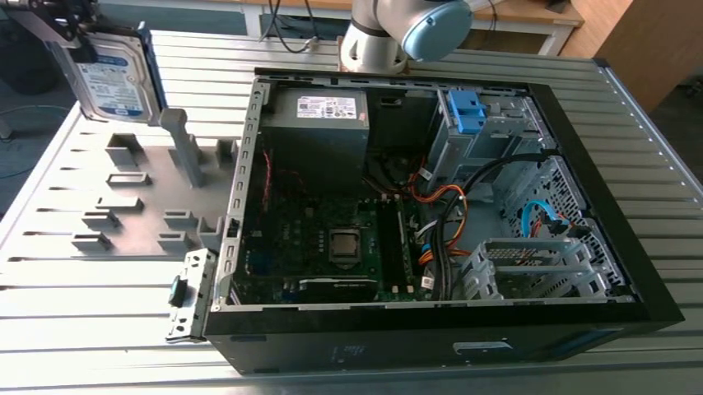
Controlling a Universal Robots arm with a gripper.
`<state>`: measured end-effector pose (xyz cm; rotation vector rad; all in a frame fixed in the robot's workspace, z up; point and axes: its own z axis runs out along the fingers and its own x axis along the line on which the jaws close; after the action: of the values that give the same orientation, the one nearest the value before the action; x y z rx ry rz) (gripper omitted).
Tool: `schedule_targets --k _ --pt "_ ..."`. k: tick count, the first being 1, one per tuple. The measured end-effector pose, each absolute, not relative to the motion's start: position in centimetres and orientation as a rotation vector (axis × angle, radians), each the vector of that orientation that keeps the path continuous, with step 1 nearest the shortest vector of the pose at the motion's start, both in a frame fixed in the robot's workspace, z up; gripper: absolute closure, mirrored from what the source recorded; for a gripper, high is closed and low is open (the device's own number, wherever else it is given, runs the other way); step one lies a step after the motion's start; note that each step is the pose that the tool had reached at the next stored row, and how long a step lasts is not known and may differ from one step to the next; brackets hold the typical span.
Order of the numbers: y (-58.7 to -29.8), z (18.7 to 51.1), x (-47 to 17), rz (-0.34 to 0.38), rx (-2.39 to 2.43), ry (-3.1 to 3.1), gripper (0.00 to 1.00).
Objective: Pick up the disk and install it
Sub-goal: 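Pick up the disk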
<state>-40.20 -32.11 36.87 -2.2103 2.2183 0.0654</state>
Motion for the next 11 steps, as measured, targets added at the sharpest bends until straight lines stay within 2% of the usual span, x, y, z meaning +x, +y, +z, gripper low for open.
schedule_targets --k 11 --pt "-32.1 38.2 -40.2 0.065 -2.21 2.218 0.63"
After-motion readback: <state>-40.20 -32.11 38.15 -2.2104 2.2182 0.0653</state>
